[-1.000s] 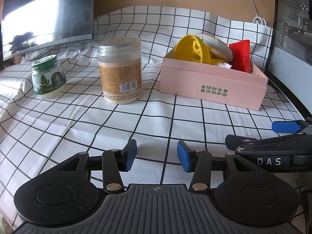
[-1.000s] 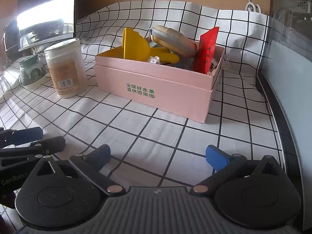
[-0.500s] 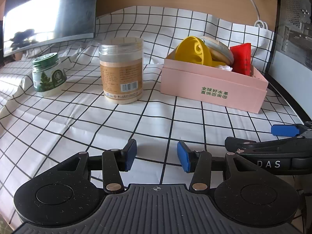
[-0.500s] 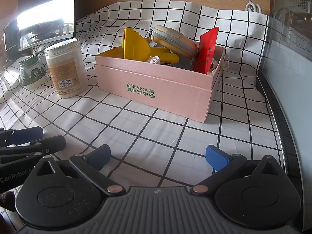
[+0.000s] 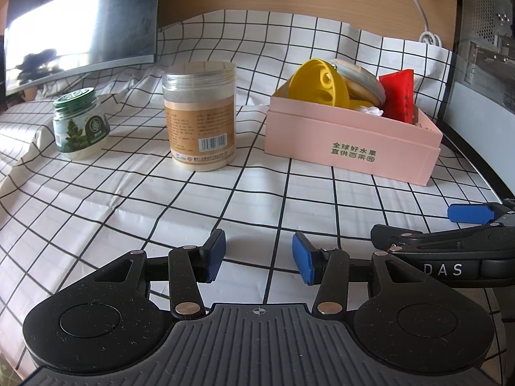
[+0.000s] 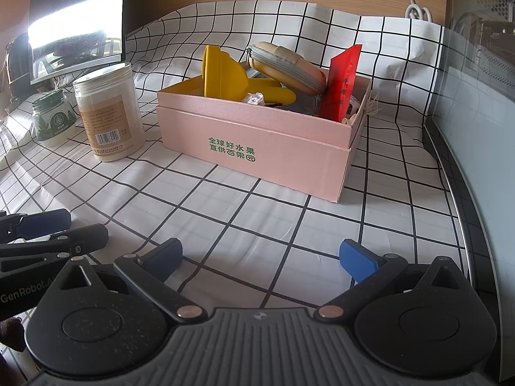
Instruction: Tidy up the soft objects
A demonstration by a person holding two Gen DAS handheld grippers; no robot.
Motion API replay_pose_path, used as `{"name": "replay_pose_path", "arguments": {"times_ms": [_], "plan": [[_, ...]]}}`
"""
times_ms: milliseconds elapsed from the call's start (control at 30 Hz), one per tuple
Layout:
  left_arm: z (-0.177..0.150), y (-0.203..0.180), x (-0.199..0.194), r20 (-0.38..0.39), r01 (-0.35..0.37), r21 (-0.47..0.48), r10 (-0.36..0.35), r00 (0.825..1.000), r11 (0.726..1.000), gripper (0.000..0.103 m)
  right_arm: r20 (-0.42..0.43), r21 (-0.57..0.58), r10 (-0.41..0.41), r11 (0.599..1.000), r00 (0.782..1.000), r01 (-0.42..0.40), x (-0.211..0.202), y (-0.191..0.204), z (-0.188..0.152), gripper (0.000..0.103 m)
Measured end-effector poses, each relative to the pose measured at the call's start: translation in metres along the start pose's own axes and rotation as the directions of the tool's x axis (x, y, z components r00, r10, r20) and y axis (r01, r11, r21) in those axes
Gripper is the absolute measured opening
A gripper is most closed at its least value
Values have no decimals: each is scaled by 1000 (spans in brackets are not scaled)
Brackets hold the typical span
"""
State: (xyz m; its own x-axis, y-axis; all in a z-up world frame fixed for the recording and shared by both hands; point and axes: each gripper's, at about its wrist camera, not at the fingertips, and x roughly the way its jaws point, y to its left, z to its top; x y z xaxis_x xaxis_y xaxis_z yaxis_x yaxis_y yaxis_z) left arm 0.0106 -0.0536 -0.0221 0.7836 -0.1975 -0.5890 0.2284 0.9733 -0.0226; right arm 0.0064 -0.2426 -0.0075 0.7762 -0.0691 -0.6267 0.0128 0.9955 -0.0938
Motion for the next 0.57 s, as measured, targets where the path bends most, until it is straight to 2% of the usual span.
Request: {"name": "replay_pose_path", "arguments": {"times_ms": [567], "plan": [[0,-1,0,-2,-3,7,3,1000,1000,50,0,0,0,1000,1000,0,0,0,0,103]]}}
